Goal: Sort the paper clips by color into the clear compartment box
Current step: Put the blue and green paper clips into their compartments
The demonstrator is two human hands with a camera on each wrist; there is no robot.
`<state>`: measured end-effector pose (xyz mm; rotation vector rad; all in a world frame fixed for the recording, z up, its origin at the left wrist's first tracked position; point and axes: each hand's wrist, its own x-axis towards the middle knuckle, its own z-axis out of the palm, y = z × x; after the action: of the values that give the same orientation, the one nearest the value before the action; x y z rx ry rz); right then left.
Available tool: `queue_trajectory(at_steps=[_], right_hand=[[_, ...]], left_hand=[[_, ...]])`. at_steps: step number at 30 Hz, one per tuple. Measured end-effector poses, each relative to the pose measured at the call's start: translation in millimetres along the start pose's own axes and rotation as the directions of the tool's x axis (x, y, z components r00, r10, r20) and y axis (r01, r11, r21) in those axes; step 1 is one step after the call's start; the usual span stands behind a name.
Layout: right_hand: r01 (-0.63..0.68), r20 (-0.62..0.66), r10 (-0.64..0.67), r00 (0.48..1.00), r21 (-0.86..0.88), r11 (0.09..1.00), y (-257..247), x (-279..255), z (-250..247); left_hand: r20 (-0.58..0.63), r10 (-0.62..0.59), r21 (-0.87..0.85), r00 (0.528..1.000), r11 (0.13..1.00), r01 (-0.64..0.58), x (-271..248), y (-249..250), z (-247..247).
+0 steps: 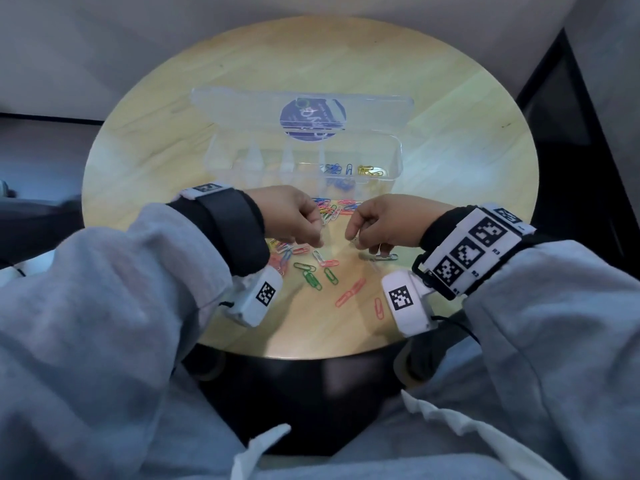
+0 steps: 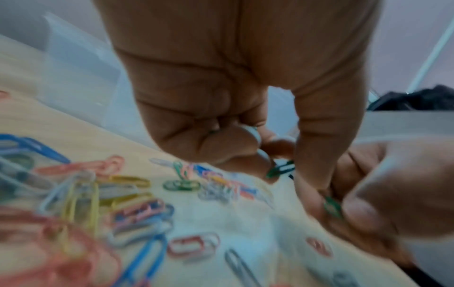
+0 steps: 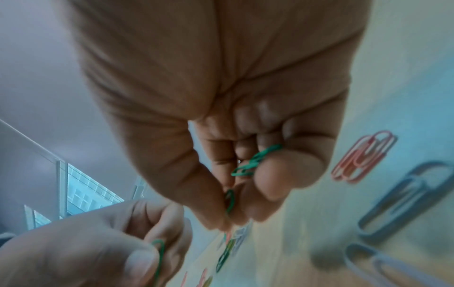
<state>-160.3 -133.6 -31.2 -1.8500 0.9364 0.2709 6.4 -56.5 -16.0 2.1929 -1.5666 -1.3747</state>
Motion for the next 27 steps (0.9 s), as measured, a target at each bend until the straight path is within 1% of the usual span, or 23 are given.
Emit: queue_trajectory(at_steps=[2,5,8,10,12,13,15,17,18,19,21,23,25,27], right_hand=[[-0.025,0.051,0.025,0.998,0.001,1.0,-5,2,4],[-0.069,0.133,0.067,0.989,0.012,0.998,-13,6,10],[-0.101,0.192,0.089,0.977,0.055,0.993,-18,9,16],[-0.121,0.207,0.105,0.973,0.066,0.99,-18,11,19],[-0.106,0.203,0.099,0.974,0.026,0.994,-17,13,21],[-0.083,0.193,0.086,0.977,-0.024,0.996,-16,14,22],[-0.022,0.139,0.05,0.989,-0.198,0.98,-16,13,23],[0.01,0.058,0.015,0.998,-0.401,0.916,-17,13,27],[0.012,0.03,0.003,1.0,-0.479,0.877,-18,12,29],[0.011,0.015,-0.004,1.0,-0.524,0.852,-20,12,31],[0.017,0.021,-0.007,1.0,-0.53,0.848,-22,11,30],[0.027,0.031,-0.014,0.999,-0.461,0.887,-24,9,26],[0.04,0.034,-0.028,0.999,-0.416,0.908,-24,8,24],[0.023,0.047,-0.002,0.999,-0.459,0.888,-23,9,27]], left_hand=[[-0.017,0.002,-0.146,1.0,0.989,-0.005,-3,-5,-7],[-0.024,-0.037,-0.31,0.999,0.95,0.028,-4,-12,-12],[0.009,-0.098,-0.403,0.995,0.91,0.093,-6,-15,-11],[0.032,-0.121,-0.407,0.992,0.905,0.124,-8,-17,-8],[0.053,-0.133,-0.352,0.99,0.925,0.143,-9,-19,-5],[0.06,-0.139,-0.309,0.989,0.939,0.15,-9,-20,-4],[0.062,-0.14,-0.199,0.988,0.969,0.149,-8,-22,-4],[0.056,-0.134,-0.06,0.989,0.989,0.137,-6,-23,-4],[0.048,-0.13,-0.016,0.99,0.991,0.131,-5,-23,-3],[0.043,-0.127,-0.006,0.991,0.992,0.127,-4,-22,-3],[0.046,-0.128,-0.051,0.991,0.99,0.13,-1,-23,-3],[0.037,-0.121,-0.048,0.992,0.991,0.123,-1,-24,-2],[-0.008,-0.097,0.074,0.995,0.993,0.097,-1,-23,1],[-0.055,-0.073,0.25,0.996,0.964,0.085,-1,-21,5]])
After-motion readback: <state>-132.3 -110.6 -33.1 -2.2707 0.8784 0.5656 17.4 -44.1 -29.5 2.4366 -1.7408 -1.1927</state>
